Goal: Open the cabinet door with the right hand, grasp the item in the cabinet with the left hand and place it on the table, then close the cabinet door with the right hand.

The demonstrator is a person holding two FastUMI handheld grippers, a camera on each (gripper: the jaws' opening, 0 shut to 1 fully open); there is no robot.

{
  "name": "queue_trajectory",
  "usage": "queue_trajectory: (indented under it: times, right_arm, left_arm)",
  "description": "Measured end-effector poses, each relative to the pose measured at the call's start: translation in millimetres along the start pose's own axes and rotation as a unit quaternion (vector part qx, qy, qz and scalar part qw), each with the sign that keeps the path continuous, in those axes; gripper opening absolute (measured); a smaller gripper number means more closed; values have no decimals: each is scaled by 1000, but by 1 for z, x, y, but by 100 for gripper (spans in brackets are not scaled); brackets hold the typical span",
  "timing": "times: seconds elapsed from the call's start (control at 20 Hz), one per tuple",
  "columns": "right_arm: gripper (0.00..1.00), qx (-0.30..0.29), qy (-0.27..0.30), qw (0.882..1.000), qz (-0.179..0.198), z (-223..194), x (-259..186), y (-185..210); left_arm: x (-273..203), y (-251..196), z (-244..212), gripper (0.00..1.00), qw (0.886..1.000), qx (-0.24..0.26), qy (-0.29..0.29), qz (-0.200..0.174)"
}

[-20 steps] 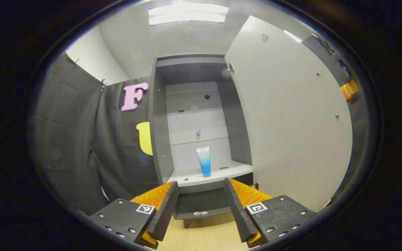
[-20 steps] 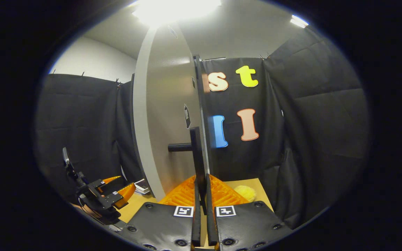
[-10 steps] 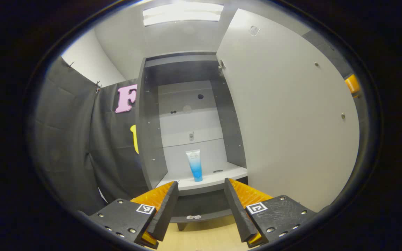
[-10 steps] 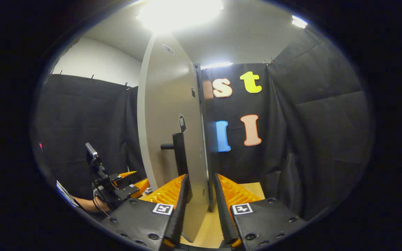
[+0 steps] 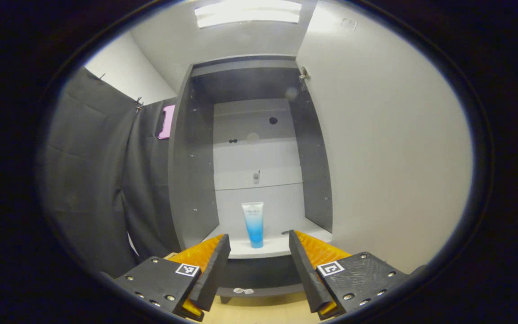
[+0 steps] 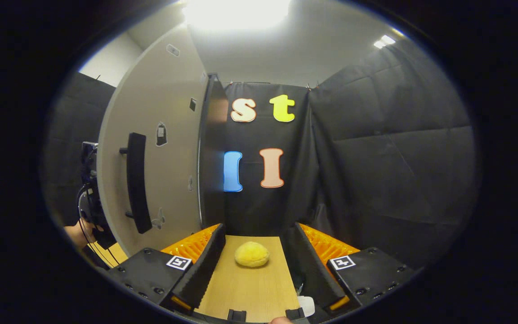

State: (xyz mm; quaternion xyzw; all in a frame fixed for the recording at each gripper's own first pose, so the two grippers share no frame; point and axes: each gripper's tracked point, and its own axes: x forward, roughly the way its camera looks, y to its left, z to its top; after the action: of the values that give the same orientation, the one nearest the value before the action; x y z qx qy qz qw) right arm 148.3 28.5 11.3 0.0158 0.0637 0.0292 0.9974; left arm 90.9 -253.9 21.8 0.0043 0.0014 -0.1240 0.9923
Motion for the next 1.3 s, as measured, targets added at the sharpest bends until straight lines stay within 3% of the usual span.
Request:
queue_trajectory:
  times: [0.2,0.3,0.65,1.05,1.1,1.2,1.3]
  right_arm:
    - [93,54,8,998,-37,-7,13,-12]
    - [98,72,4,996,-53,-4,17,-16]
    - [98,62,12,992,-110,-9,22,-21]
    - [98,53,32,989,-135,-20,33,-18]
    - [98,52,34,989,-135,-20,34,-18]
    - [98,49,37,989,-134,-23,39,-19]
    - [98,48,40,990,-130,-25,43,-18]
  left_arm:
    - [45,5,-3,80,1000,-5,6,-10]
    - [66,8,-10,80,1000,-10,10,-12]
    - [130,9,-32,80,998,-31,32,-33]
    - [176,0,-65,80,995,-16,87,-43]
    - [178,-1,-68,78,995,-15,91,-46]
    - [181,1,-71,55,995,-18,86,-43]
    - [180,2,-70,50,995,-23,85,-40]
